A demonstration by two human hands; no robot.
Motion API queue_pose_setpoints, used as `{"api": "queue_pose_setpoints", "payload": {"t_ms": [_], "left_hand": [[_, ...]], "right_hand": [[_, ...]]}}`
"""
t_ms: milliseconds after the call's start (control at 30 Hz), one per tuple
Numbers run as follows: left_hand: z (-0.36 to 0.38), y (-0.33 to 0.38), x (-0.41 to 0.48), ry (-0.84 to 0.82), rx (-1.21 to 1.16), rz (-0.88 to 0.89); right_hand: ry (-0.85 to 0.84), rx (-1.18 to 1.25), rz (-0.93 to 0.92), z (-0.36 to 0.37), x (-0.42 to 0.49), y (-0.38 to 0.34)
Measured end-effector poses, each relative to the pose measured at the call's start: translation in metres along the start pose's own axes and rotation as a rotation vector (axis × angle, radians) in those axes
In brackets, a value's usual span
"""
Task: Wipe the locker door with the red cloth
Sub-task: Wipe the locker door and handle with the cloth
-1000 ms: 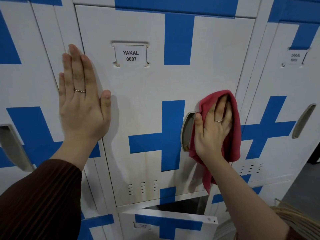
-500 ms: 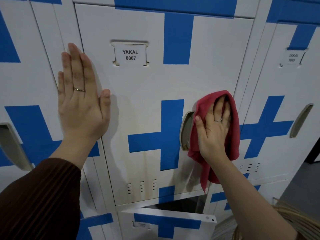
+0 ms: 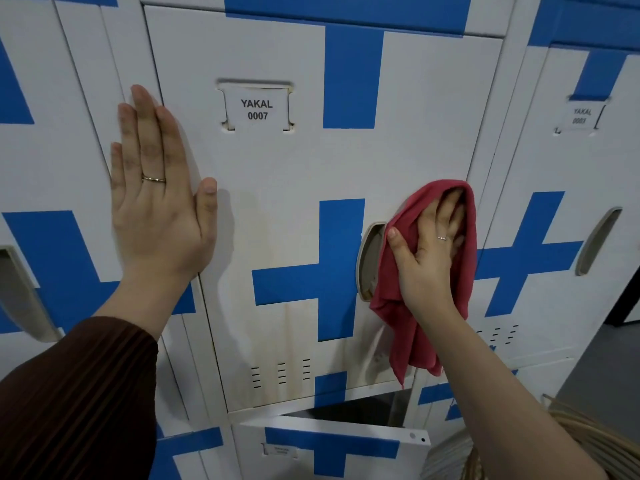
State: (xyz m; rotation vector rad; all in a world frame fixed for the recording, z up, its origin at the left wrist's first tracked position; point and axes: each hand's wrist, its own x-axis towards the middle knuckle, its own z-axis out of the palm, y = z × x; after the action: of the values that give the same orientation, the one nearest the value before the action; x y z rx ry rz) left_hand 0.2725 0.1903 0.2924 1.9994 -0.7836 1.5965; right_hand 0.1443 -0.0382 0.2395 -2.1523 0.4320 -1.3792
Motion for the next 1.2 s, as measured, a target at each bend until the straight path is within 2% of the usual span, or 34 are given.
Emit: {"api": "queue_pose_setpoints", "payload": {"t_ms": [400,800,1200], "left_hand": [[0.001,0.0,0.0,0.012,-0.003,-0.005],[0.001,-0.001,0.0,0.009,-0.008,-0.001],[0.001,-0.001,-0.001,0.0,-0.007,-0.004]], "right_hand": [[0.018,0.001,0.024,-0.006,0.006,-0.007],[-0.111,0.017,0.048,-0.011,0.004,-0.005],[-0.003,0.037,0.051,-0.005,0.001,-0.012]]}}
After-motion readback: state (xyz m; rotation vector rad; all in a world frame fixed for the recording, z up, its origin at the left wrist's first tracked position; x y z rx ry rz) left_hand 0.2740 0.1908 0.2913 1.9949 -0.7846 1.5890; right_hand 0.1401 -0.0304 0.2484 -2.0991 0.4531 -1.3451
